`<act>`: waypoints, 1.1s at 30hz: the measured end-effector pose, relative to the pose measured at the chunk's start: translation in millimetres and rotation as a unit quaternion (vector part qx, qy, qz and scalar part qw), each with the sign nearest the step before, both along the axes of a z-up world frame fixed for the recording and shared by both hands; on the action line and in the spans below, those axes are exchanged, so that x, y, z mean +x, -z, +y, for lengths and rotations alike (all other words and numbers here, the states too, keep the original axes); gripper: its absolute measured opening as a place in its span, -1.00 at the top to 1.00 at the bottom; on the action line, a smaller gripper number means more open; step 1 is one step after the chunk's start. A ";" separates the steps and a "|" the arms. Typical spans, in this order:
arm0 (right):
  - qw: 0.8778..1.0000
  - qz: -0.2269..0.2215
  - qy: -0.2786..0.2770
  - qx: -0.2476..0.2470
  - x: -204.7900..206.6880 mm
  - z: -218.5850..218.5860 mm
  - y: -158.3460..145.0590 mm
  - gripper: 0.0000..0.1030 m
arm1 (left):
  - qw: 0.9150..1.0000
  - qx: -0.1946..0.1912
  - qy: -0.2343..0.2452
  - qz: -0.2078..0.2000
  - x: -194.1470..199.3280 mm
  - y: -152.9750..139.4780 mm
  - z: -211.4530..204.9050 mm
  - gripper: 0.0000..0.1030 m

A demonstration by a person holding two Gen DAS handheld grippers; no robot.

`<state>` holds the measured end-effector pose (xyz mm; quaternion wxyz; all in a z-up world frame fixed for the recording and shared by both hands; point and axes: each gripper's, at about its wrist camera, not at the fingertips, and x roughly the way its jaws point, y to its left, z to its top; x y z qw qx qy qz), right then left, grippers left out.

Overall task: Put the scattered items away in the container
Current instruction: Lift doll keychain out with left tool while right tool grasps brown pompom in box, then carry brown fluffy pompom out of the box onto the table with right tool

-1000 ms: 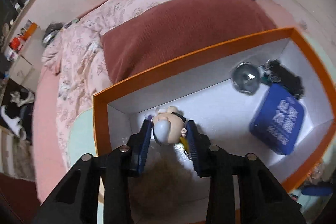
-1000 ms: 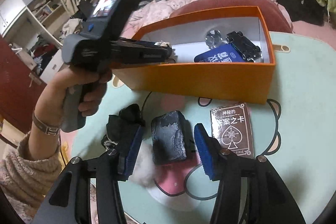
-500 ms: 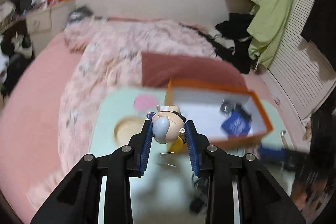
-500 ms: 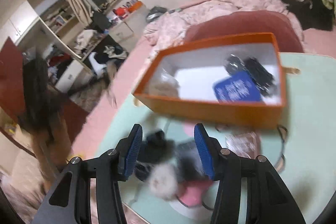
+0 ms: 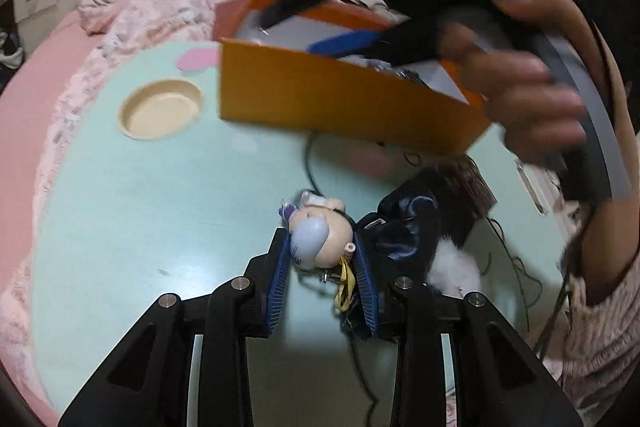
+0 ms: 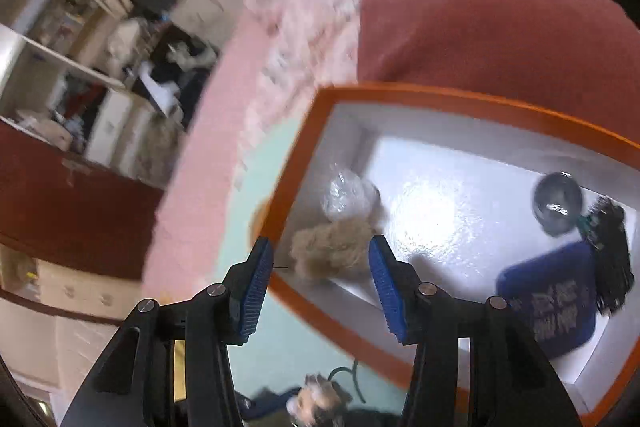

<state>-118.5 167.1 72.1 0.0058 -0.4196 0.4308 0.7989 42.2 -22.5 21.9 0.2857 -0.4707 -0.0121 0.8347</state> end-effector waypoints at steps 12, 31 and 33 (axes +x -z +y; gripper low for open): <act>0.999 0.038 -0.009 -0.008 22.5 0.0 29.1 0.24 | 0.999 0.042 -0.010 0.027 0.9 -24.4 -20.4 0.09; 0.979 0.137 0.003 0.153 191.2 -71.0 20.1 0.14 | 0.965 -0.230 0.101 0.079 -137.0 -52.5 65.1 0.42; 0.976 0.139 0.008 0.165 191.9 -72.3 24.0 -0.06 | 0.963 -0.239 0.098 0.076 -139.1 -44.1 71.3 0.42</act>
